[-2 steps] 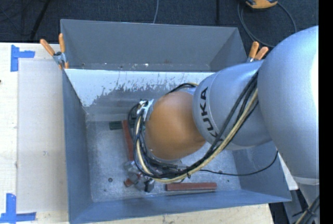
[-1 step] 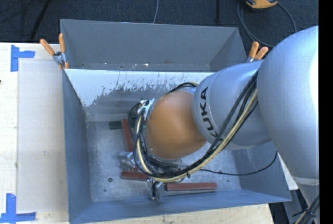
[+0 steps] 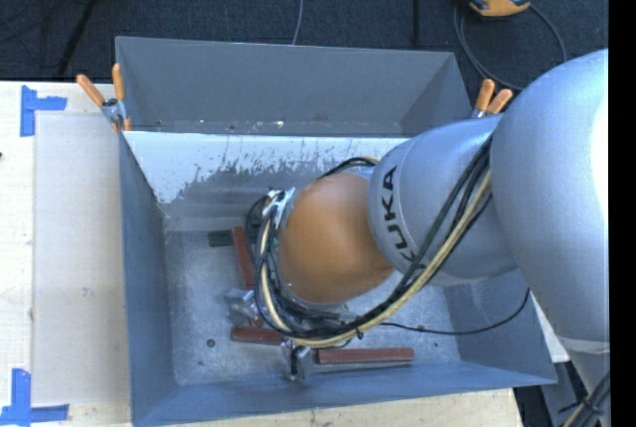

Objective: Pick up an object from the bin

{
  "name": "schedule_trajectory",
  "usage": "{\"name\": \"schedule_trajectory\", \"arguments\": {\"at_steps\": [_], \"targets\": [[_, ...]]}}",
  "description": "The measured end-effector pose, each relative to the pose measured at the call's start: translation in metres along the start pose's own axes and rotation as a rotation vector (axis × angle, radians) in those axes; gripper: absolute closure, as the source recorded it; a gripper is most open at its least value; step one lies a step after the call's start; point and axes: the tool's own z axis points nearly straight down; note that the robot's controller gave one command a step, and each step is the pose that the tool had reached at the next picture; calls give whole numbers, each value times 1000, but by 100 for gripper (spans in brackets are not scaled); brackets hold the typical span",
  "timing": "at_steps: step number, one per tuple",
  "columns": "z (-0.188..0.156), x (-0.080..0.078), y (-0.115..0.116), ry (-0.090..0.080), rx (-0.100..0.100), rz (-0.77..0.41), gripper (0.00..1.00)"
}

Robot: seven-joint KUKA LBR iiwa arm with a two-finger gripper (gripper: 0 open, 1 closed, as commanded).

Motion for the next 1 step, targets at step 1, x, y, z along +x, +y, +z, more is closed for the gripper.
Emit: {"name": "schedule_trajectory", "arguments": {"at_steps": [1], "targets": [[4,-18,-32,3,-2,-4,0]]}}
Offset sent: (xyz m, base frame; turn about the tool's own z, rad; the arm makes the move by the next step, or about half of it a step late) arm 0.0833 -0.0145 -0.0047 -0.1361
